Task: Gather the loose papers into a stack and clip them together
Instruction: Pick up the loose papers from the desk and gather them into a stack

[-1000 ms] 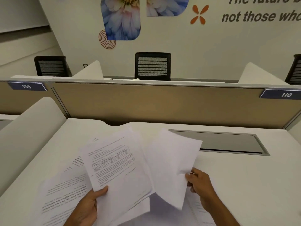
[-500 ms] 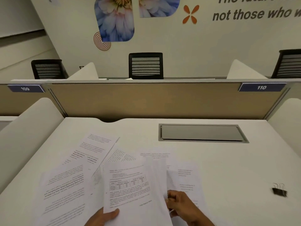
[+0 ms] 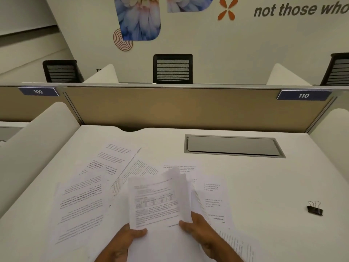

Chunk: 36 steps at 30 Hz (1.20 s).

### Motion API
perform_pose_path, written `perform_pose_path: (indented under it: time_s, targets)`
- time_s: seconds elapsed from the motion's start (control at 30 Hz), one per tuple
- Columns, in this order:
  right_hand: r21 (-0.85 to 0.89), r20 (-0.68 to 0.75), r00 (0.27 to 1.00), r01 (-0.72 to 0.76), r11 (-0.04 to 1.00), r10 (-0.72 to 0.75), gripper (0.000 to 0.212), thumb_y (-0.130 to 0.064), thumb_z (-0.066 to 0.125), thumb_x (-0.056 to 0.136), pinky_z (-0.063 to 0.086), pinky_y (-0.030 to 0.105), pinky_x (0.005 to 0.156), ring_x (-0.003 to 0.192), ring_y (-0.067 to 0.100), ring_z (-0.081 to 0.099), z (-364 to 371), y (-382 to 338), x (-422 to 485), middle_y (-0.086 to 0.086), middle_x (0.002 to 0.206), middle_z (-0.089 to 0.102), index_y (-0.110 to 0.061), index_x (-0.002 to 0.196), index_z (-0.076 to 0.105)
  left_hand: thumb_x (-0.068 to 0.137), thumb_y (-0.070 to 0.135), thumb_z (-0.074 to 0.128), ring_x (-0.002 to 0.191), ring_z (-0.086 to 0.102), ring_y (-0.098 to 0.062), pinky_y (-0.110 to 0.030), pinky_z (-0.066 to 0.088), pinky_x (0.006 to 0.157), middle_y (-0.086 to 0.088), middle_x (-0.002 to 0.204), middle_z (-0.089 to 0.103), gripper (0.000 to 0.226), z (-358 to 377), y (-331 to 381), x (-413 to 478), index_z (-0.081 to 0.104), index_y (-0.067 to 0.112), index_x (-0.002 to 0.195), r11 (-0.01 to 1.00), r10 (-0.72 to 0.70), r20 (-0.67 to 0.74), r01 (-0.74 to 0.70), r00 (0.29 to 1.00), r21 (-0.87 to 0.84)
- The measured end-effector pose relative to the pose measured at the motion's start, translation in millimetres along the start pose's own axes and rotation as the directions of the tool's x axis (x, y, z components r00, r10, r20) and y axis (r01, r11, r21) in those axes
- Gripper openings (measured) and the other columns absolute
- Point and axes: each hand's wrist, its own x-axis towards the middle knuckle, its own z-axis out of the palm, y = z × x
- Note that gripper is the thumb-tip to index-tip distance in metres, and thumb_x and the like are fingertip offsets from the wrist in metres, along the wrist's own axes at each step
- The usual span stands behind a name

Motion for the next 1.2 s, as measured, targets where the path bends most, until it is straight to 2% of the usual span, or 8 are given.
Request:
perform_pose_path:
  time_s: [0.07,0.17,0.27,0.43,0.7,0.9,1.07,1.2]
  targets:
    - [-0.118,-0.151,0.988,0.018,0.993,-0.036,0.029,-0.024,0.065,0.094,0.06,0.036,0.093,0.102,0.016,0.071,-5.3,3.0,0.5,-0.001,0.115,0.074,-0.02,0.123,0.064,0.077,-0.005,0.078,0.109,0.058,-0.035,-0.054,0.041,0.109,-0.002,0.1,0.071,0.053,-7.3,-0.5,3.7,0.061,0.011,0.124,0.999,0.004,-0.103,-0.007,0.995,-0.031]
    - [-0.463,-0.483,0.851,-0.045,0.885,-0.209,0.038,-0.031,0.065,0.093,0.054,0.036,0.094,0.107,0.019,0.065,-17.7,15.0,3.0,0.003,0.118,0.068,-0.021,0.129,0.057,0.088,-0.007,0.065,0.114,0.059,-0.038,-0.057,0.043,0.108,-0.012,0.12,0.068,0.047,-27.8,-5.2,11.7,0.06,0.016,0.128,0.999,-0.029,-0.183,0.024,0.983,-0.027]
    - [-0.665,-0.501,0.822,-0.164,0.728,-0.272,0.065,-0.043,0.066,0.09,0.046,0.044,0.104,0.133,0.024,0.046,-23.2,23.2,-0.3,0.004,0.14,0.049,-0.024,0.146,0.038,0.09,-0.005,0.064,0.122,0.057,-0.042,-0.061,0.042,0.109,-0.018,0.137,0.062,0.054,-48.4,-15.4,22.9,0.054,0.011,0.141,0.998,-0.052,-0.267,0.062,0.962,0.032]
    - [-0.78,-0.485,0.862,-0.348,0.521,-0.151,0.098,-0.054,0.075,0.079,0.043,0.051,0.103,0.137,0.028,0.032,-12.6,22.3,4.4,0.008,0.146,0.03,-0.024,0.153,0.018,0.094,-0.005,0.059,0.112,0.06,-0.041,-0.059,0.046,0.105,-0.018,0.132,0.062,0.051,-56.6,-21.4,25.1,0.051,0.008,0.142,0.994,-0.073,-0.313,0.094,0.947,0.054]
    - [-0.734,-0.499,0.853,-0.323,0.598,-0.151,0.101,-0.043,0.083,0.077,0.05,0.041,0.101,0.133,0.029,0.045,-13.4,21.0,3.4,0.01,0.144,0.038,-0.019,0.153,0.021,0.096,-0.004,0.055,0.107,0.06,-0.039,-0.057,0.048,0.102,-0.018,0.131,0.061,0.049,-54.8,-25.6,19.9,0.051,0.011,0.142,0.996,-0.054,-0.315,0.075,0.948,0.056]
    - [-0.671,-0.447,0.881,-0.216,0.709,-0.154,0.059,-0.028,0.072,0.087,0.052,0.038,0.096,0.116,0.026,0.064,-16.6,28.5,-4.4,0.005,0.134,0.064,-0.016,0.139,0.048,0.095,-0.006,0.056,0.099,0.063,-0.037,-0.05,0.052,0.089,-0.016,0.118,0.067,0.035,-54.0,-18.6,8.7,0.06,0.013,0.125,0.995,-0.094,-0.242,0.086,0.966,-0.042]
    - [-0.326,-0.396,0.902,0.035,0.945,-0.17,0.017,-0.006,0.062,0.09,0.062,0.044,0.082,0.085,0.024,0.074,-46.3,35.9,-16.5,0.01,0.105,0.078,-0.015,0.097,0.074,0.089,-0.008,0.062,0.103,0.065,-0.038,-0.045,0.053,0.082,-0.016,0.111,0.073,0.034,-58.6,-22.0,-7.0,0.067,0.012,0.116,0.973,-0.13,-0.148,0.097,0.98,-0.211]
    - [0.009,-0.293,0.954,0.068,0.998,-0.063,0.024,-0.007,0.067,0.092,0.063,0.044,0.085,0.092,0.029,0.077,-55.6,35.1,-29.7,0.008,0.111,0.078,-0.01,0.116,0.072,0.087,-0.006,0.065,0.116,0.064,-0.04,-0.049,0.051,0.096,-0.015,0.12,0.074,0.041,-49.6,-29.0,-13.9,0.066,0.012,0.124,0.968,-0.143,-0.062,0.127,0.988,-0.214]
